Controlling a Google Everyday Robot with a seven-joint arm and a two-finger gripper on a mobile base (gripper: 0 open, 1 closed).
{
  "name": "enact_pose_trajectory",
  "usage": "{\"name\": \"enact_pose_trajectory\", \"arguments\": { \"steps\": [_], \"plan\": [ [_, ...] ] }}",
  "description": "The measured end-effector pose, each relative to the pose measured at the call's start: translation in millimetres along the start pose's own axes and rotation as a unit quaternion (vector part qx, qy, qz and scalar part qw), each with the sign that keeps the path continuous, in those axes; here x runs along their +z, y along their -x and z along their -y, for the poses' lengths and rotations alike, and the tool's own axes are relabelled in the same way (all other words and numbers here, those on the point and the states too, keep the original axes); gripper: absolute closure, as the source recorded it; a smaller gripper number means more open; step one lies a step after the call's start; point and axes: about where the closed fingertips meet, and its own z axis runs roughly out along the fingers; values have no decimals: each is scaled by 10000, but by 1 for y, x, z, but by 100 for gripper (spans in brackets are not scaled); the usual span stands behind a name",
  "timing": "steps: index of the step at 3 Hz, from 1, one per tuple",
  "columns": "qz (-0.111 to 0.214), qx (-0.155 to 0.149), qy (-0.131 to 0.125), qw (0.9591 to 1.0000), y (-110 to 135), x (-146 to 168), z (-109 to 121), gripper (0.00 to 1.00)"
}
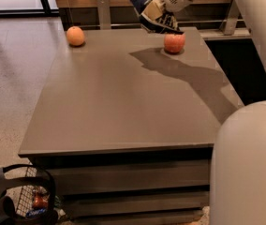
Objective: Move blue chip bag near orange
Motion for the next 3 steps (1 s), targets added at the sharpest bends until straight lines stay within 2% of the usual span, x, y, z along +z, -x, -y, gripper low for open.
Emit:
{"name": "enact_pose_trajectory", "arguments": {
  "steps": [1, 2, 3],
  "plan": [
    [50, -54, -73, 9999, 20, 36, 0, 100],
    [-175, -83, -158, 9997, 34, 73, -8, 100],
    [-409, -106, -131, 9990, 46, 111, -21, 100]
  ]
}}
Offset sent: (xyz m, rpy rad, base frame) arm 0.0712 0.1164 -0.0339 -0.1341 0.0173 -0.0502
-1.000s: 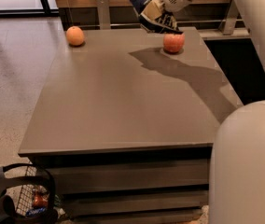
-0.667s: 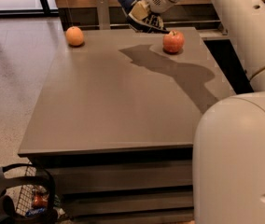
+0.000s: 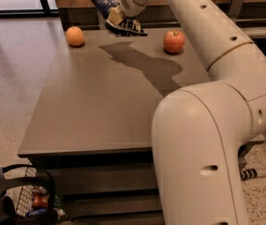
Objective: Move blue chip bag near orange
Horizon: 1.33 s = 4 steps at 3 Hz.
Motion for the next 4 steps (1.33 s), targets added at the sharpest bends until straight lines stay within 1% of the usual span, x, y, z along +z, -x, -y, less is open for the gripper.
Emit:
{"name": "enact_pose_trajectory", "arguments": {
  "steps": [1, 2, 3, 4],
  "plan": [
    [-128, 23, 75, 9999, 12, 34, -12, 100],
    [-163, 84, 72, 9998, 16, 60, -12, 100],
    [-218, 215, -12, 9995, 12, 80, -4, 100],
    [-333, 405, -205, 9984, -2, 93, 15, 99]
  ]
}}
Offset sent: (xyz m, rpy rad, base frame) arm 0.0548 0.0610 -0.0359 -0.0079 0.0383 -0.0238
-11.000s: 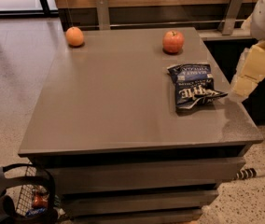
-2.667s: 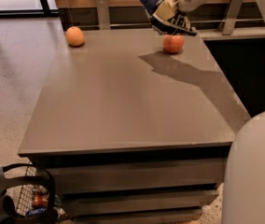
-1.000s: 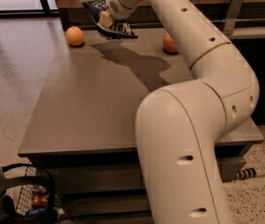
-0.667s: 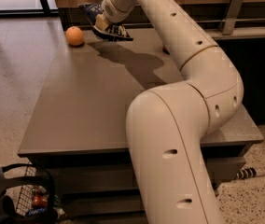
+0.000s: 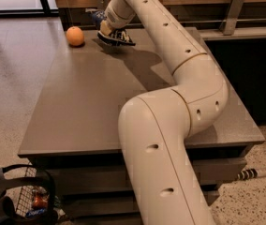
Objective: Move blue chip bag near orange
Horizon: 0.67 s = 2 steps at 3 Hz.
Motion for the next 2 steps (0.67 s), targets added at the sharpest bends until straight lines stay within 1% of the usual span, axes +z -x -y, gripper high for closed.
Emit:
{"name": "enact_pose_trajectory", "arguments": {
  "steps": [2],
  "plan": [
    [-34, -25, 63, 10000, -1, 7, -5, 54]
  ]
}}
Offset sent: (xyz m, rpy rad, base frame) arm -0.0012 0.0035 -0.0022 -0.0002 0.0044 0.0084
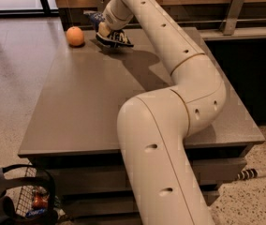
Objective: Move blue chip bag near orange
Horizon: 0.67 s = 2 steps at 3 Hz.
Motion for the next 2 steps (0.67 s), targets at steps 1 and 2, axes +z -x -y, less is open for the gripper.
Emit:
{"name": "enact_pose_trajectory", "arguments": {
  "steps": [1, 2],
  "plan": [
    [-22, -2, 21, 10000, -1, 4, -2, 30],
    [-64, -6, 59, 10000, -4, 12, -5, 0]
  ]
}}
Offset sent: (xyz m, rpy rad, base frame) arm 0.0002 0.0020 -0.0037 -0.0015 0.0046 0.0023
